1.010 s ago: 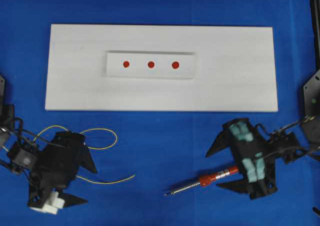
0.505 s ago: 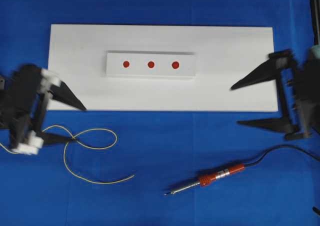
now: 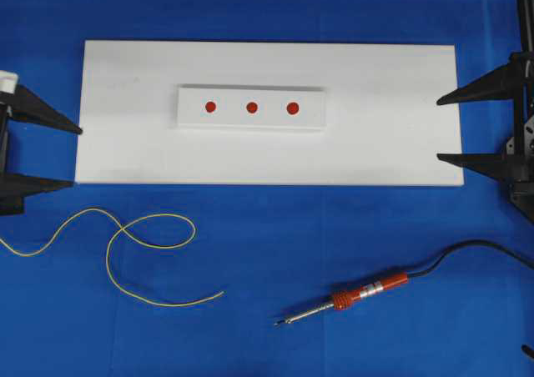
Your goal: Touch the tip of the soldering iron to the tip of the solder at the mark.
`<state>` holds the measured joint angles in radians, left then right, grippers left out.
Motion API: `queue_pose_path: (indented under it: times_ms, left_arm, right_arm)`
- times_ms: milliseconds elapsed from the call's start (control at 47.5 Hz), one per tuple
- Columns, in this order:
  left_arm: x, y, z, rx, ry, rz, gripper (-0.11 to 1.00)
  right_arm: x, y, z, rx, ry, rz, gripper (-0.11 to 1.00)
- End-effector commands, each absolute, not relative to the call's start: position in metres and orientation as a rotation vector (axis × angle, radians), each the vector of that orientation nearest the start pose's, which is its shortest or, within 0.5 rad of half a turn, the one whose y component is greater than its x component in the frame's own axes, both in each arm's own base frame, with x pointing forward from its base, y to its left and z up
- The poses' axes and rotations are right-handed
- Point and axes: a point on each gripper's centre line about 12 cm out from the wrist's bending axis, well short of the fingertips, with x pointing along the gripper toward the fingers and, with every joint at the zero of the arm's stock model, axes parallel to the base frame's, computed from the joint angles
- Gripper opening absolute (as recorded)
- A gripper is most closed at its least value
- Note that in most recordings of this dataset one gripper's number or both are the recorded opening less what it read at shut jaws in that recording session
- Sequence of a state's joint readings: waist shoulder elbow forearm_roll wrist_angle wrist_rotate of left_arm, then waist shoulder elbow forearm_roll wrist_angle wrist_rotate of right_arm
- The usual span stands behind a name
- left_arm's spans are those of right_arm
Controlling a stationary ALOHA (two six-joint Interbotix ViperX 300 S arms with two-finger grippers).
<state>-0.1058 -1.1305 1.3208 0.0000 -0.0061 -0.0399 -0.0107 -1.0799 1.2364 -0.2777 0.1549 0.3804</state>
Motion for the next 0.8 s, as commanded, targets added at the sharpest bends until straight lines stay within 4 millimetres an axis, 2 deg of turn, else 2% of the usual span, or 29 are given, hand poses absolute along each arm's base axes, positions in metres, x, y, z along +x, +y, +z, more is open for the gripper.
queue_pose_path:
  times_ms: [0,210,316,779]
  left_arm:
    - [0.159,-0.014,0.228,-0.028,0.162,-0.084,0.84]
    - [0.152,-0.012,0.203,-0.036,0.207,-0.076,0.84]
    - [0.15,-0.012,0.197,-0.039,0.209,-0.076,0.84]
    - [0.15,-0.012,0.199,-0.038,0.203,-0.077,0.84]
  right_arm:
    - [0.173,-0.008,0.236,0.11,0.29,-0.07,0.83]
    - [0.175,-0.004,0.209,0.142,0.3,-0.041,0.83]
    - [0.177,-0.003,0.201,0.158,0.307,-0.035,0.82]
    - [0.178,-0.004,0.2,0.165,0.315,-0.041,0.82]
